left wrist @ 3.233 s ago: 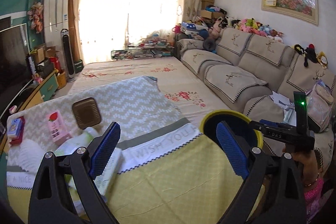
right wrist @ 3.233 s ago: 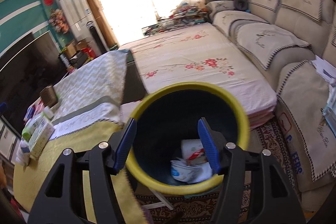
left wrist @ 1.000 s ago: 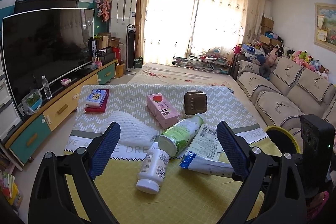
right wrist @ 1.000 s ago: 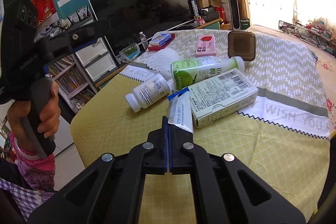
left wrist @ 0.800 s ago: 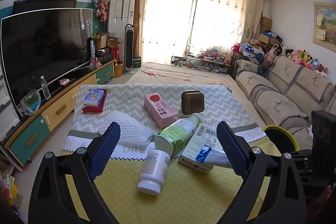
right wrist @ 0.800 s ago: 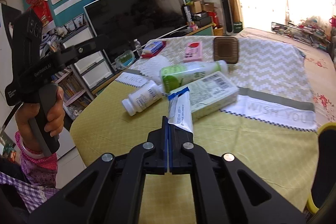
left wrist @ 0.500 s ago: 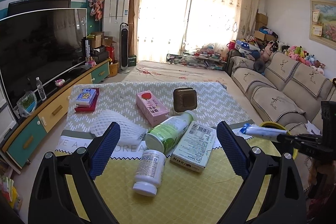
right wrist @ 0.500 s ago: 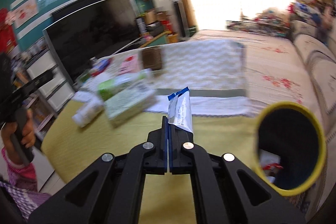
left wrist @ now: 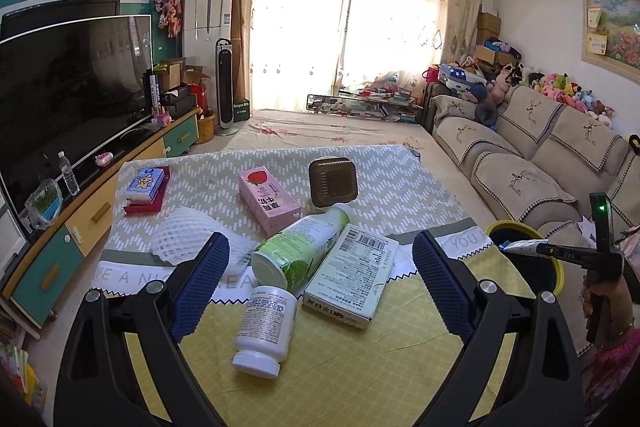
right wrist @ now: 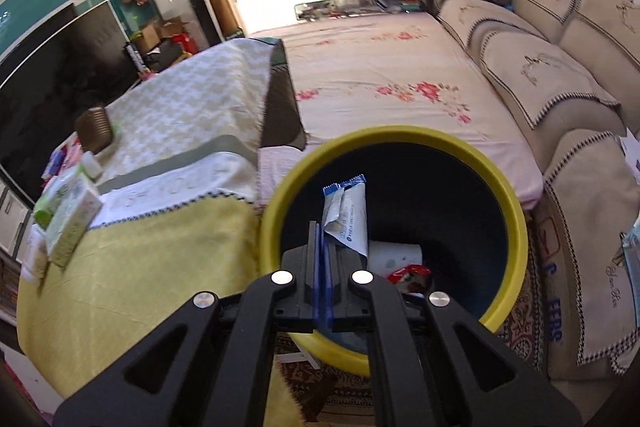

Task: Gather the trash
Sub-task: 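Carry the toothpaste tube over the bin and lower it inside, then grasp the white pill bottle with the left gripper and lift it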

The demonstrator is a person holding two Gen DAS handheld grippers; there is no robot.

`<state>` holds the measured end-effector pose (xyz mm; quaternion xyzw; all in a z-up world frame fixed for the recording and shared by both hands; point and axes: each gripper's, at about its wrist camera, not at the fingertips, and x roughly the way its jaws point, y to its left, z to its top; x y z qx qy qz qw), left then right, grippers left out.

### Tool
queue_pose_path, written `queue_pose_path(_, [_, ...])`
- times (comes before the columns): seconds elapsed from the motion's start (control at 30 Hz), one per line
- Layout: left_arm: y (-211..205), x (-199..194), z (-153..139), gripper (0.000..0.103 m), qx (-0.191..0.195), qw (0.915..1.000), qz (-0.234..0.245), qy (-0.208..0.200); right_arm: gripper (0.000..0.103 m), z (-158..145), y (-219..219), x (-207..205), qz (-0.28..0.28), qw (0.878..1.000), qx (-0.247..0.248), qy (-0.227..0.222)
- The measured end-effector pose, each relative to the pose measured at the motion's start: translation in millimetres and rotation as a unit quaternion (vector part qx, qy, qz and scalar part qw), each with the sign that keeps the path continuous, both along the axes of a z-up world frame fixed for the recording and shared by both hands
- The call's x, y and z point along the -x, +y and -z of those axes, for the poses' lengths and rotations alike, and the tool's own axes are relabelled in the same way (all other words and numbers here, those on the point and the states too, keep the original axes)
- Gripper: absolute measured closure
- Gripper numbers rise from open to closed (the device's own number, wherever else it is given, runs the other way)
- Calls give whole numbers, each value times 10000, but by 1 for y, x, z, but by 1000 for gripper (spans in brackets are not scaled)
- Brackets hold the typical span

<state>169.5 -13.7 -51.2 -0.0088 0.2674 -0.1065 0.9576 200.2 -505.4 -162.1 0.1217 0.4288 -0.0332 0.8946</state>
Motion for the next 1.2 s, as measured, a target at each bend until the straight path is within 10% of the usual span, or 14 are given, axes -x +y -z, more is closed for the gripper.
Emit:
queue_pose_path(0.33, [-7, -10, 6, 11, -18, 9999, 102, 108, 67, 3, -8, -2, 93, 9997, 144, 186])
queue_pose_path(0.4, [-7, -10, 8, 11, -5, 9999, 113, 123, 47, 6, -6, -4, 14, 9988, 260, 407])
queue_pose_path(0.57, [-4, -13, 11, 11, 27, 9998, 106, 155, 42, 10, -2, -6, -97, 9978, 320, 579])
queue_pose_path(0.67, [-2, -12, 11, 11, 37, 9998, 106, 157, 43, 12, -5, -6, -617, 9923, -996, 411])
queue_pose_path(0.73, [-2, -12, 11, 11, 37, 9998, 103, 157, 40, 12, -6, -9, -89, 9980, -151, 611])
queue_pose_path(0.8, [-2, -12, 11, 11, 48, 9998, 105, 153, 41, 13, -17, -9, -484, 9866, -1495, 442])
queue_pose_path(0.9, [0, -13, 13, 11, 5, 9998, 83, 162, 33, -2, -14, -3, 82, 9985, -427, 317])
queue_pose_path(1.2, [8, -24, 32, 11, -122, 9987, -41, 491, 31, -7, 4, 2, -132, 9982, -557, 183])
